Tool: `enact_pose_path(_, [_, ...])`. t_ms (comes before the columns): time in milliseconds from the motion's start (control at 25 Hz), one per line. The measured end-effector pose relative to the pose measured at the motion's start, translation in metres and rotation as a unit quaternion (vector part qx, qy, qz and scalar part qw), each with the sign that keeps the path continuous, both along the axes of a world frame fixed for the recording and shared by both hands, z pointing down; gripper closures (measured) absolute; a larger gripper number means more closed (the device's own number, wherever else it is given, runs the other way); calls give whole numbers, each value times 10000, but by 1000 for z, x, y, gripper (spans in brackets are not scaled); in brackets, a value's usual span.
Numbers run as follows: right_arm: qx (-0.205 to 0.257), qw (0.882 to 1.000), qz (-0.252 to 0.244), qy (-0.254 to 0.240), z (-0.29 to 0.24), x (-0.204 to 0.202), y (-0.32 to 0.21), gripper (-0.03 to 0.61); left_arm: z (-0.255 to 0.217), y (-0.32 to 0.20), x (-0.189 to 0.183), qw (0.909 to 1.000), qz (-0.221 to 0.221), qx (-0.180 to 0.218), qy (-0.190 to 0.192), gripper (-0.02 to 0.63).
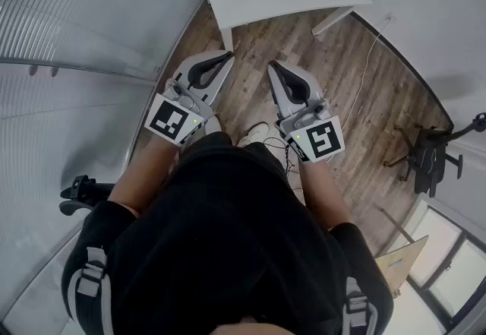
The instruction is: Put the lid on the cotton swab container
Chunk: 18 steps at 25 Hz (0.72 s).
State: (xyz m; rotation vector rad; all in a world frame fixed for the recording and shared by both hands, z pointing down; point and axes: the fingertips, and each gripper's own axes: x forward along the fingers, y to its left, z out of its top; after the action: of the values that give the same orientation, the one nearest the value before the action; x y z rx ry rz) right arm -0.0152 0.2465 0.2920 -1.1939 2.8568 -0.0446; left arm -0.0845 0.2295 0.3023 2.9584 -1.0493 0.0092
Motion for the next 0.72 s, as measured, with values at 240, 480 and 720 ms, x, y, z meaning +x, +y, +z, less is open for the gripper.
enact_pose_path(240, [-72,9999,45,71,4,3,-1,568,6,3,-5,10000,-38,-80,-44,604])
enact_pose_path(480, [-306,9995,26,-58,15,-2,-3,566,13,5,-10,9999,-49,-103,-128,606])
enact_pose_path(720, [-299,9995,-50,21,13,-5,-2,559,17,7,-8,9997,-62,-47,-250,604])
